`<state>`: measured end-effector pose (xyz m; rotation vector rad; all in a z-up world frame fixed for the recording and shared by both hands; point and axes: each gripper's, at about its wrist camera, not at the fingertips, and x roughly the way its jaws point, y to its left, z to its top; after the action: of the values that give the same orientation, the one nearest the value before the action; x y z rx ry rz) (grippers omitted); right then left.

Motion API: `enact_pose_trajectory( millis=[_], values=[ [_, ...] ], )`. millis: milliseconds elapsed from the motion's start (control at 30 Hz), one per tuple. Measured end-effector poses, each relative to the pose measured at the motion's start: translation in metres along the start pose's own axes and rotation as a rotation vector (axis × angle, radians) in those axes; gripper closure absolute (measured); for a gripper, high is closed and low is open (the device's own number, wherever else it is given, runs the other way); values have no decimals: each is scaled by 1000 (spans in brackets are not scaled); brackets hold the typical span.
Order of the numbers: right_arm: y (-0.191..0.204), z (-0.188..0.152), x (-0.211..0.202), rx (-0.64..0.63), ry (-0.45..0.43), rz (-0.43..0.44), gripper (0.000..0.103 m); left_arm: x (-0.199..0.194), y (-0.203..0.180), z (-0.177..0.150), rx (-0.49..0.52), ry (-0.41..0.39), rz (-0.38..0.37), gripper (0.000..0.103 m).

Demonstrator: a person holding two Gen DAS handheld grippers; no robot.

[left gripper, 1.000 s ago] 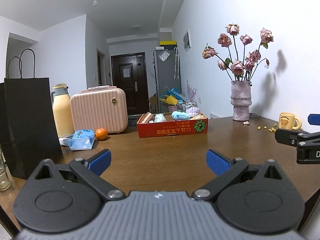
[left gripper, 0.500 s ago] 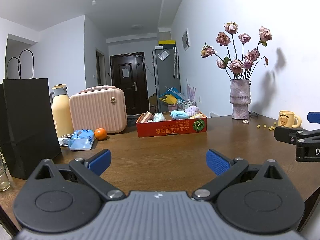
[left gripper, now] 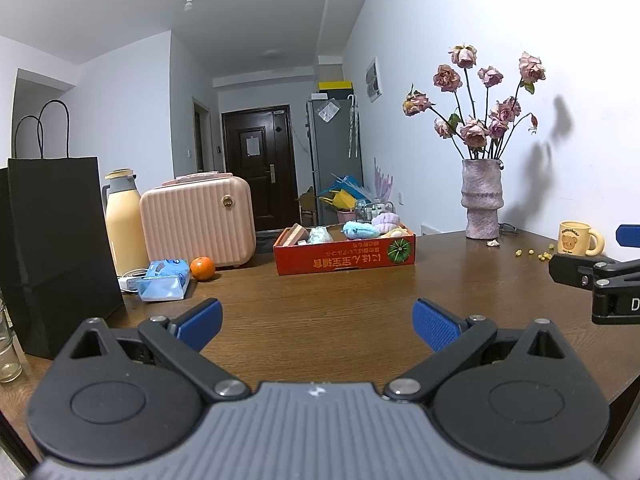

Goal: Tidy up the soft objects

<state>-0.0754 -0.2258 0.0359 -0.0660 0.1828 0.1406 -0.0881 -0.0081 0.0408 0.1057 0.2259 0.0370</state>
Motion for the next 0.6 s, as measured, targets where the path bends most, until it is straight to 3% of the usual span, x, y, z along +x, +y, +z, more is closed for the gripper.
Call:
enact_pose_trajectory(
  millis=[600],
  values=[
    [-2,0,1,1,3,-3,0,1,-1,-1,4,1,3,0]
  ],
)
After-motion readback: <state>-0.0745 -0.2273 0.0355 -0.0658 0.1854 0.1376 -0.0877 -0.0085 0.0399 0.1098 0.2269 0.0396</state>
